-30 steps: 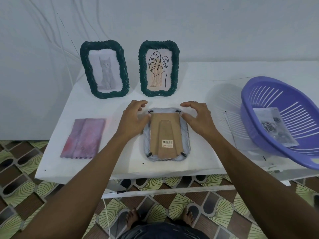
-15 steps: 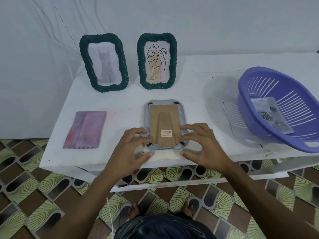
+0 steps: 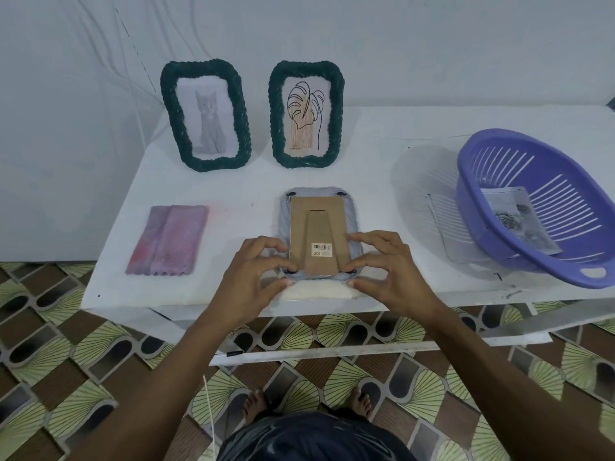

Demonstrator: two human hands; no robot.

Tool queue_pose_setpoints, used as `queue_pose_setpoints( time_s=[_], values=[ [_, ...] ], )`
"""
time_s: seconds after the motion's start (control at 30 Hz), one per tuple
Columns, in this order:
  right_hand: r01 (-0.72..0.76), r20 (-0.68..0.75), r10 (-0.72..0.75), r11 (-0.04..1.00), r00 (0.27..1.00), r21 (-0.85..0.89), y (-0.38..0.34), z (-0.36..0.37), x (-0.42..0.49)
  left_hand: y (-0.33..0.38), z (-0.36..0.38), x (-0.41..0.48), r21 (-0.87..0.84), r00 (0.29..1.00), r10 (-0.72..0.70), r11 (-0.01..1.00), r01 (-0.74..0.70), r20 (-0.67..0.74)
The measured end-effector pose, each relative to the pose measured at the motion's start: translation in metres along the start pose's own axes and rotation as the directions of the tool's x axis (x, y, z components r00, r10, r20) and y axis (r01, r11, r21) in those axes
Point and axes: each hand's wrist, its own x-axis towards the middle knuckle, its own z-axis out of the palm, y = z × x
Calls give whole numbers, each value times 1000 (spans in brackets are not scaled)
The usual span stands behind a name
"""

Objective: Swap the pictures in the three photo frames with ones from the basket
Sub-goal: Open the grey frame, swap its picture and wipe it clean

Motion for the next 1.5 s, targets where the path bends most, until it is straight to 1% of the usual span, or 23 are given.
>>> queue_pose_setpoints(
  time_s=[0.1, 0.17, 0.23, 0.27, 0.37, 0.47, 0.53, 0.6, 0.63, 0.7, 0.77, 0.87, 0.97, 1.07, 1.2, 1.27, 1.33, 1.43, 1.5],
  values=[
    [-3, 0, 3, 1000, 1000, -10, -2, 0, 0, 1, -1, 2, 2, 999, -37, 999, 37, 6],
    [-51, -4, 51, 996, 999, 73, -3, -3, 2, 6, 0, 9, -9, 997, -77, 997, 77, -7],
    [-100, -15, 104, 981, 994, 165, -2, -5, 7, 12, 2, 23, 34, 996, -88, 995, 89, -36],
    [-118, -31, 125, 977, 992, 176, -1, -6, 11, 17, 5, 33, 66, 995, -95, 993, 98, -38],
    [-168, -92, 179, 979, 980, 115, 6, -7, 32, 31, 16, 63, 172, 986, -167, 971, 166, -6],
    [-210, -91, 212, 977, 973, 35, 14, -3, 52, 35, 33, 78, 354, 973, -232, 909, 220, -11],
    [-223, -91, 222, 975, 971, 4, 18, 3, 56, 33, 42, 77, 470, 977, -205, 858, 205, -53],
    [-212, -128, 208, 977, 970, -11, 17, 8, 53, 30, 48, 72, 532, 986, -136, 831, 166, -94],
    [-198, -154, 194, 980, 969, -10, 18, 10, 51, 29, 49, 71, 537, 987, -111, 829, 155, -113],
    [-191, -190, 192, 981, 963, 22, 17, 11, 49, 29, 50, 69, 517, 984, -108, 839, 168, -144],
    [-196, -203, 203, 979, 958, 55, 16, 10, 50, 31, 51, 66, 499, 976, -125, 844, 198, -176],
    [-197, -202, 201, 980, 959, 42, 15, 8, 51, 36, 50, 63, 471, 967, -125, 855, 218, -221],
    [-207, -195, 207, 978, 959, 24, 13, 7, 51, 39, 46, 62, 392, 956, -125, 892, 226, -267],
    [-205, -193, 205, 979, 960, 21, 13, 6, 51, 42, 44, 62, 305, 942, -98, 931, 201, -322],
    [-188, -215, 188, 982, 958, 18, 18, 8, 50, 49, 29, 65, 123, 897, -123, 974, 192, -425],
    [-182, -223, 186, 983, 957, 37, 20, 10, 50, 48, 14, 67, 92, 877, -136, 975, 200, -461],
    [-186, -222, 194, 981, 956, 59, 20, 11, 49, 40, -3, 65, 125, 877, -155, 964, 236, -454],
    [-199, -219, 212, 977, 953, 78, 19, 11, 49, 18, -23, 52, 276, 891, -207, 901, 334, -403],
    [-200, -218, 217, 975, 952, 98, 17, 11, 49, 3, -32, 41, 366, 903, -228, 857, 363, -363]
  ],
)
